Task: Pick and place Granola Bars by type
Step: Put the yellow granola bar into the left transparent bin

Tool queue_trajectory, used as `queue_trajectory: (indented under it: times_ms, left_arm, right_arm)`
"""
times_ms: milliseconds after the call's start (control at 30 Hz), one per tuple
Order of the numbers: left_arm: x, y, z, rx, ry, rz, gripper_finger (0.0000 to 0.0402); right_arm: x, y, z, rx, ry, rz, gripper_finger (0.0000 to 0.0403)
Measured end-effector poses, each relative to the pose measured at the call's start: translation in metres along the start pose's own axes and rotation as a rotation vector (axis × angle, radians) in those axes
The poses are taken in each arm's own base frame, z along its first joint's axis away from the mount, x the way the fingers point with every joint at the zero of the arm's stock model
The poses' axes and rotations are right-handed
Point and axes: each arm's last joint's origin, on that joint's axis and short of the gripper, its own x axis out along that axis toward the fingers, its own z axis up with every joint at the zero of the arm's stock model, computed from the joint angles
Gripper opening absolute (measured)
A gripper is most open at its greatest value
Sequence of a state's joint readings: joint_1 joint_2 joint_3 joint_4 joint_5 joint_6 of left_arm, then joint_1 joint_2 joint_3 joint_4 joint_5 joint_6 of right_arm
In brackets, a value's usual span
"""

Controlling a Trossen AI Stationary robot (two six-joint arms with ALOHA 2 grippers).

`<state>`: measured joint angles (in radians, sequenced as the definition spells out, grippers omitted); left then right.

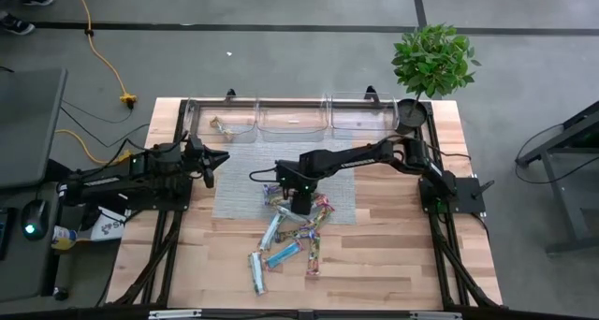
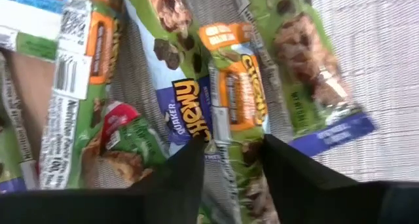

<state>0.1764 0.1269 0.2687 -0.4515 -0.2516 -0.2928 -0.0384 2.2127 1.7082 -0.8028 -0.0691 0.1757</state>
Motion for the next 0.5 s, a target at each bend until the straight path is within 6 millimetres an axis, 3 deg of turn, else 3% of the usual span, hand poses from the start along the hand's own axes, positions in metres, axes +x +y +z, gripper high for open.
queue_trajectory:
  times_ms: [233,500]
  left_arm:
    - [0.000,0.000,0.000,0.000,0.001,0.000,0.0054]
    - [0.000,0.000,0.000,0.000,0.001,0.001,0.0054]
  right_arm:
    - [-0.009,0.001,0.006,0.000,-0.035,0.003,0.0074]
    - [-0.047,-0.001,0.013,0.004,-0.152,0.015,0.0039]
